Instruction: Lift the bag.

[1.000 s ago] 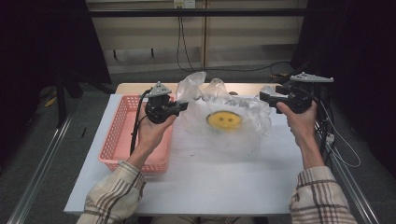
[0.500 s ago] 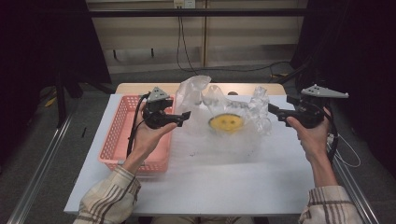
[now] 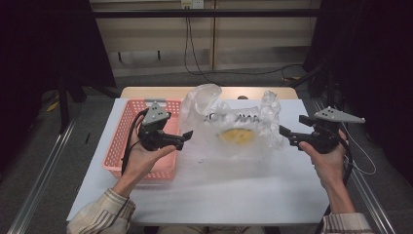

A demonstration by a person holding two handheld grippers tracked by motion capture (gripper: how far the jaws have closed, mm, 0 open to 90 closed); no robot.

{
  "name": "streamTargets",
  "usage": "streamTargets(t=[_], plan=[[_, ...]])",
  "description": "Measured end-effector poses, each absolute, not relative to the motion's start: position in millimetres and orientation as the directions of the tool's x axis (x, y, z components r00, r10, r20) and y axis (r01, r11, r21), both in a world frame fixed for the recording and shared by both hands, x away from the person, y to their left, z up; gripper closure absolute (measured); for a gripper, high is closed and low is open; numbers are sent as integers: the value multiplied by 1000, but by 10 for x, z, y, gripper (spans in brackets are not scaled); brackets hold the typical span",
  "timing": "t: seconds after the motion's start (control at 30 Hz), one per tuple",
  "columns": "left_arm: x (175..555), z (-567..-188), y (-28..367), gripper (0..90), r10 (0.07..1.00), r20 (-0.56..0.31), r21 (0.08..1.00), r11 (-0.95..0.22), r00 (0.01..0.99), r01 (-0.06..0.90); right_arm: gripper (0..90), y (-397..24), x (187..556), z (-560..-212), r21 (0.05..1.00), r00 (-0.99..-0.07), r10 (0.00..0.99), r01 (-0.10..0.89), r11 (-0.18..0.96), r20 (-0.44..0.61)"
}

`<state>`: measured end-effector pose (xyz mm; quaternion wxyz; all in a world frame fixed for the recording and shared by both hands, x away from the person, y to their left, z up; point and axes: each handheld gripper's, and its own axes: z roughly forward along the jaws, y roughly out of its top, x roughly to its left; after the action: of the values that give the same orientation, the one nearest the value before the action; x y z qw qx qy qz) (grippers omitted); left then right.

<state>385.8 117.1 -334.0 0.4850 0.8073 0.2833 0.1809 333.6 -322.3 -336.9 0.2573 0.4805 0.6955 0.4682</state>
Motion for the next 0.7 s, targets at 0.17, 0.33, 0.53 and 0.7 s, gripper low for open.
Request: streamTargets(t=[0.17, 0.33, 0.53, 0.7], plan=[[3715, -3390, 1280, 53, 645, 23, 895, -353, 764, 271, 146, -3231, 3188, -3453, 894, -396, 913, 438, 98, 94], [3639, -3469, 1382, 50, 663, 13, 893, -344, 749, 289, 132, -3227, 3066, -3493, 890, -396, 914, 443, 110, 83], [3497, -3535, 1502, 46, 654, -8, 894, -334, 756, 298, 124, -3209, 2971, -3652, 871, -397, 912, 479, 113, 100], [3360, -3569, 1533, 43, 659, 47, 888, -371, 750, 271, 110, -3164, 2893, -3714, 865, -401, 908, 491, 103, 119]])
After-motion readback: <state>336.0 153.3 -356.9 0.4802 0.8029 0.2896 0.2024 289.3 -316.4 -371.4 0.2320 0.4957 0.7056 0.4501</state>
